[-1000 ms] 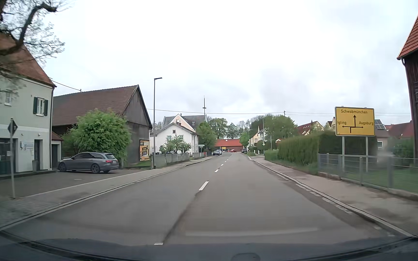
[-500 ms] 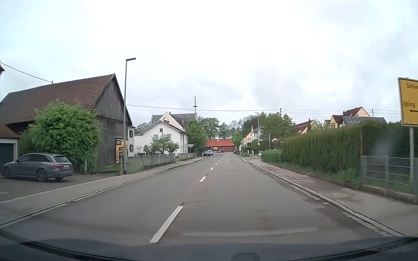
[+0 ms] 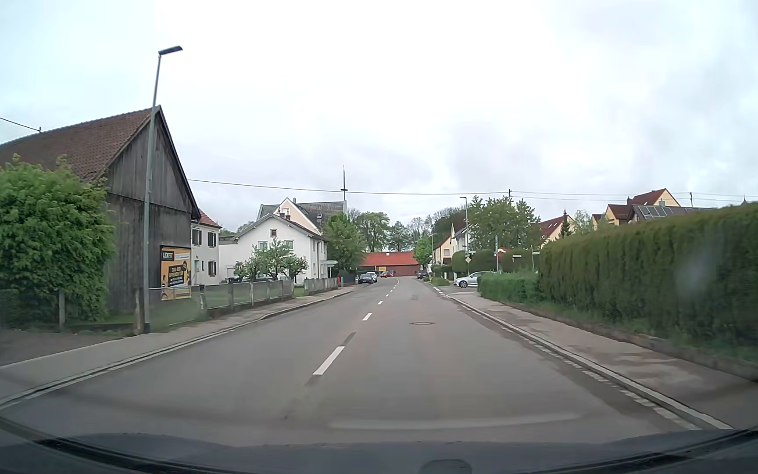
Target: Follow the waypoints while adhering to traffic rules and regulations
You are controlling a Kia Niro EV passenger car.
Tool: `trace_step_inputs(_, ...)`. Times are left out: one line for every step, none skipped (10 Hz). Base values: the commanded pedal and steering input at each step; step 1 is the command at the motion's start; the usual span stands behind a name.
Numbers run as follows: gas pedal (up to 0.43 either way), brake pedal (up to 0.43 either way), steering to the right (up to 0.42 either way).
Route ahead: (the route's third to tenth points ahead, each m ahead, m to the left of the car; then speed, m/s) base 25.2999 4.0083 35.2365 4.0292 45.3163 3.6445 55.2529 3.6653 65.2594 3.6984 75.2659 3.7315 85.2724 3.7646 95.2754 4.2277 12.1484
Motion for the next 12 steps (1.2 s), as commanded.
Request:
trace_step_inputs(0.177, 0.0, 0.009)
trace_step_inputs(0.177, 0.0, 0.006)
trace_step_inputs(0.177, 0.0, 0.005)
trace_step_inputs(0.169, 0.0, 0.005)
trace_step_inputs(0.169, 0.0, 0.004)
trace_step_inputs(0.169, 0.0, 0.004)
trace_step_inputs(0.169, 0.0, 0.003)
trace_step_inputs(0.169, 0.0, 0.003)
trace_step_inputs(0.157, 0.0, 0.003)
trace_step_inputs(0.157, 0.0, 0.003)
trace_step_inputs(0.157, 0.0, 0.003)
trace_step_inputs(0.157, 0.0, 0.002)
